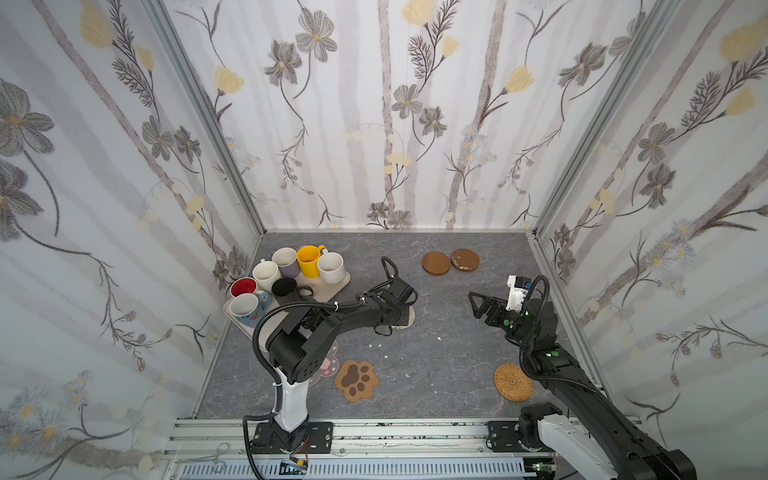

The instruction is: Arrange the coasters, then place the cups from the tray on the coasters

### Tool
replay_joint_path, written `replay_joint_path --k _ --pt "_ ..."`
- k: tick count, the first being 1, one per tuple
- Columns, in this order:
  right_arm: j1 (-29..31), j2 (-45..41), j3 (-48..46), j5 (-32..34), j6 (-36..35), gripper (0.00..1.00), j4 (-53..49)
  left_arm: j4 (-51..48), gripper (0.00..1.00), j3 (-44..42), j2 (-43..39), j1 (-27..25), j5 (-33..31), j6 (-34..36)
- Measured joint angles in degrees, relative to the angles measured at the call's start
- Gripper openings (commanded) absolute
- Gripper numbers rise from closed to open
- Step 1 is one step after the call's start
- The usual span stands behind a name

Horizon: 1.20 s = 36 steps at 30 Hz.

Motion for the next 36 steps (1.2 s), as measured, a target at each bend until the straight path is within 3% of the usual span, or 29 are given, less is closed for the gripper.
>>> replay_joint_path --k 16,28,36 --pt "-5.4 -2.5 -4.0 -0.5 5.5 1.0 2.2 2.8 0.0 24.6 18.4 -2.3 3.2 0.0" --pt "-6.7 -3.4 -4.6 -3.2 6.2 1.0 3.3 1.2 0.0 35.1 24.5 -2.9 5.5 -0.9" --pt "-7.2 -3.6 -1.6 -3.6 5.8 0.96 1.1 -4.1 0.37 39.8 24.6 -3.3 5.6 0.1"
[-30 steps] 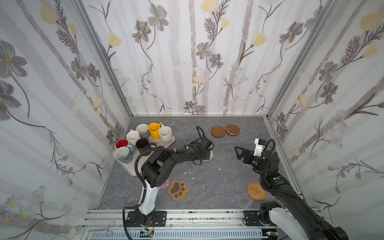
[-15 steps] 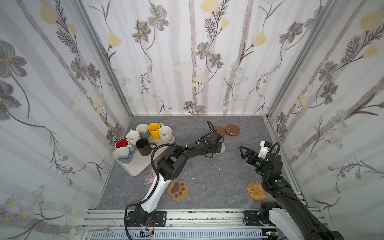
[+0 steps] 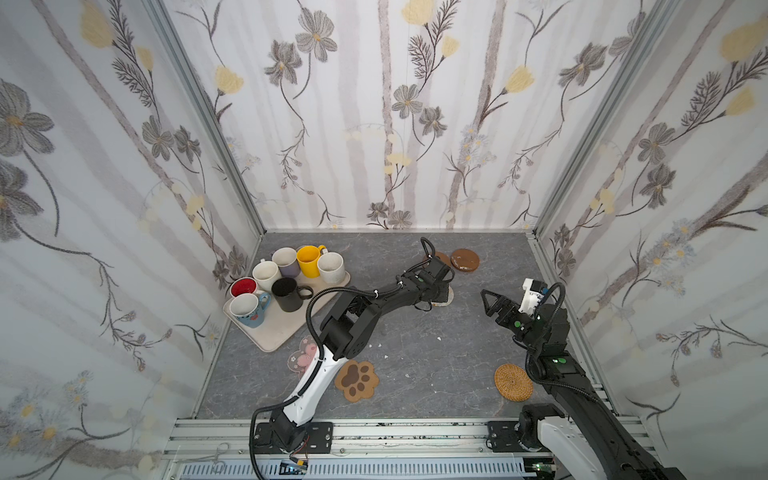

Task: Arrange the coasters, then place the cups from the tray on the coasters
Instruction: 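Push the multicoloured woven coaster with the left gripper toward the wooden coasters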

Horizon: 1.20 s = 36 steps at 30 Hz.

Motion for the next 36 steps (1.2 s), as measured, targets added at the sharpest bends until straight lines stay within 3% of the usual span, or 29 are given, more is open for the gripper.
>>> replay_joint_path --k 5,9,11,14,19,24,31,36 --pt "-0.5 -2.2 4.6 0.5 -1.7 0.95 -4.9 -0.9 0.53 3.0 -1.4 -0.5 -0.2 1.2" --pt "-1.4 -0.8 9.1 1.5 -3.9 0.94 -11.6 -1.1 0.89 3.7 -4.4 -1.0 -1.0 2.4" --pt "-3.0 0.2 10.4 1.8 -4.6 0.92 -14.8 -1.2 1.0 3.0 -6.7 -1.5 -2.0 2.8" --pt "-6.6 1.2 11.7 2.4 -6.6 0.81 -19.3 -1.1 1.0 -0.4 -11.7 -2.5 -4.1 4.1" --pt "-11.3 2.8 12.9 3.6 -8.7 0.29 -24.9 -0.3 1.0 -9.3 -20.0 -4.4 -7.7 5.2" --pt "-12.6 2.7 13.4 6.0 -9.1 0.02 -29.6 1.0 1.0 -20.9 -28.0 -5.4 -10.2 4.8" --pt "-13.7 6.1 14.0 16.0 -10.0 0.0 -34.5 5.2 1.0 -36.8 -38.9 -5.6 -10.5 1.9" --pt "-18.4 11.9 12.6 17.6 -9.7 0.0 -35.2 8.0 1.0 -42.7 -43.9 -5.7 -10.4 0.5"
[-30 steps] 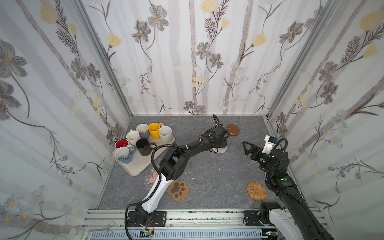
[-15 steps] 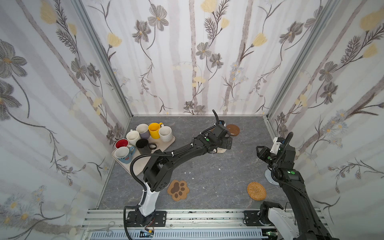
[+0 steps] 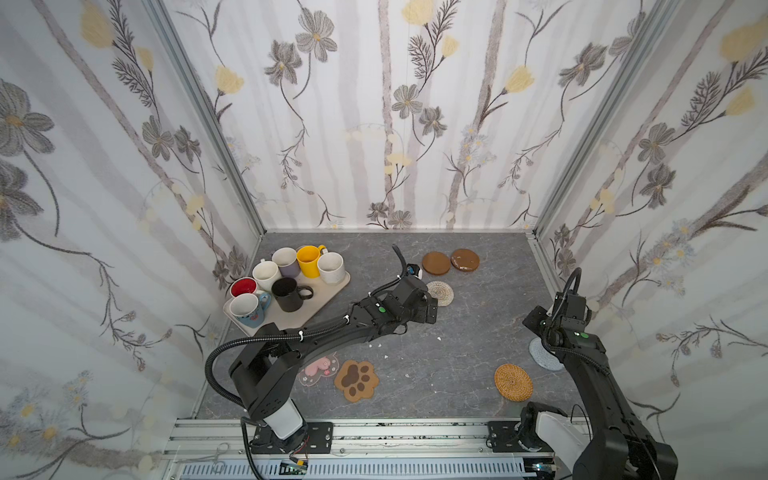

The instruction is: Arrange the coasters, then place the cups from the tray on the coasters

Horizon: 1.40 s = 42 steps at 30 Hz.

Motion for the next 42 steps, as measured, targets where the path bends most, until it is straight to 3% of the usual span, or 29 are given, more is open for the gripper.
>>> replay_joint_path --k 11,18,29,42 --pt "-11.7 14.0 -5.9 -2.0 1.5 0.0 5.7 2.5 1.0 -6.3 -3.2 0.0 0.4 -1.8" --pt "-13.7 17.4 -5.3 -3.8 1.5 0.0 10.0 3.2 1.0 -7.3 -3.1 -0.1 0.3 -1.9" --pt "-13.0 19.6 -3.6 -5.8 0.5 0.0 10.8 3.8 1.0 -7.3 -1.3 -0.1 0.3 -2.5" --pt "-1.9 29.1 6.0 -8.1 -0.7 0.0 10.1 4.2 1.0 -7.2 -0.2 2.4 0.1 -2.4"
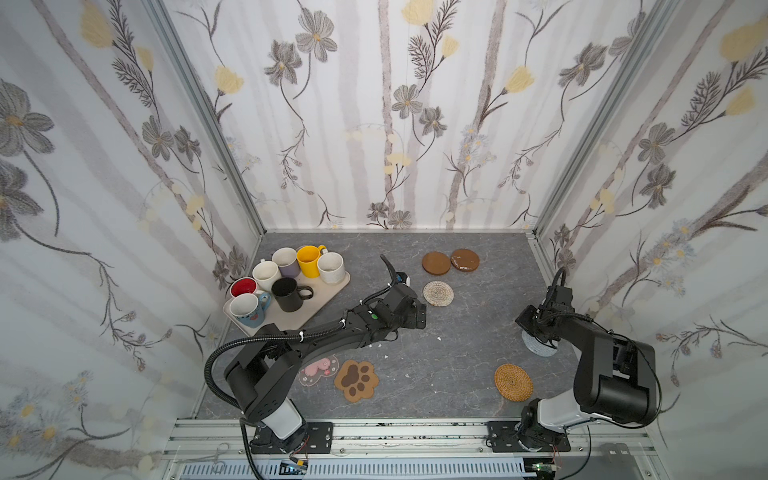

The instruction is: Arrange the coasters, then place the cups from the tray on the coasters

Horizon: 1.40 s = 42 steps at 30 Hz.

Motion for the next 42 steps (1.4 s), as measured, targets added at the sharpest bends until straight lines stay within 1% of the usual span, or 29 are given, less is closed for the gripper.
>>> replay_joint_path --k 4,8,10,13,16,20,29,34,42 --pt "2.1 2.1 3.1 -1.3 0.0 0.0 -1.2 0.3 1.0 -0.1 0.0 0.5 0.0 0.0" --pt "2.2 0.6 4.7 -1.2 -0.4 0.0 -1.9 0.3 1.0 -0.3 0.0 0.7 -0.3 0.0" --pt "0.6 -1.7 4.4 -1.0 -0.4 0.0 -2.3 0.5 1.0 -0.3 0.0 0.6 -0.2 0.0" --pt "-3.8 -4.0 2.1 -0.7 -0.4 0.0 -1.4 1.0 1.0 0.1 1.0 0.6 -0.1 0.0" --pt "-7.4 -4.1 -0.4 0.3 -0.4 0.0 -2.9 1.1 1.0 0.2 2.1 0.6 0.4 0.0" --pt "-8.9 -2.8 -2.1 0.3 -0.4 0.0 -2.9 1.9 1.0 0.6 3.0 0.6 0.8 0.2" --pt "-8.0 -1.2 -1.6 0.5 -0.4 0.0 -1.9 3.0 1.0 0.7 4.3 0.6 2.3 0.6" --pt "-6.6 -1.3 -1.7 1.8 0.0 0.0 -1.6 3.0 1.0 0.7 4.7 0.6 3.1 0.6" --pt "-2.2 -1.4 -1.9 1.9 2.8 0.0 -1.2 3.3 1.0 -1.0 3.7 0.6 3.3 0.6"
